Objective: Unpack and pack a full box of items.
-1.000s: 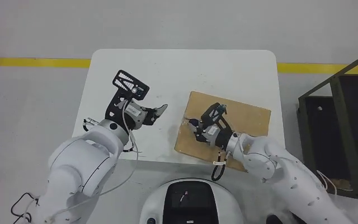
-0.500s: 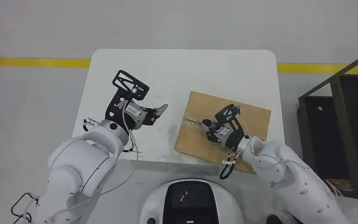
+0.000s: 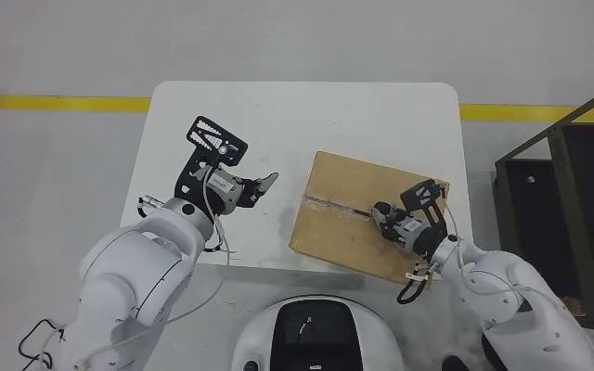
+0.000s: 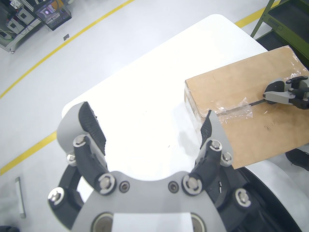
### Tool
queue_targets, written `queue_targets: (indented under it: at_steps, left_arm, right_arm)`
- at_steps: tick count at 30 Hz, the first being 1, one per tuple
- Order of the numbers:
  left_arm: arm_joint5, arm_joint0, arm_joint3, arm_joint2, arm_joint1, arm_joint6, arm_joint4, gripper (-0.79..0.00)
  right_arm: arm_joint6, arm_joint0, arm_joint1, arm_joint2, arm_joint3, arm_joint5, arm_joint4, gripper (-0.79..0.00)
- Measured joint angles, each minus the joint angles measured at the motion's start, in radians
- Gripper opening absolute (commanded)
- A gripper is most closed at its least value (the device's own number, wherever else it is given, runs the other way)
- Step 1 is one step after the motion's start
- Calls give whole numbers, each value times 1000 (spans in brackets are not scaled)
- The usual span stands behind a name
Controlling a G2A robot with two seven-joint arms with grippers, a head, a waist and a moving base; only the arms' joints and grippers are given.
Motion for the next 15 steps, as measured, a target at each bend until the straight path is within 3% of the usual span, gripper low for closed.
queue_targets:
  at_steps: [10, 15]
  left_arm:
    - [0, 0, 0, 0, 0, 0, 0, 0]
    - [0, 0, 0, 0, 0, 0, 0, 0]
  right_arm:
    - [31, -212, 19, 271, -102, -14, 37, -785]
    - [10, -234, 18, 336, -163, -49, 89, -785]
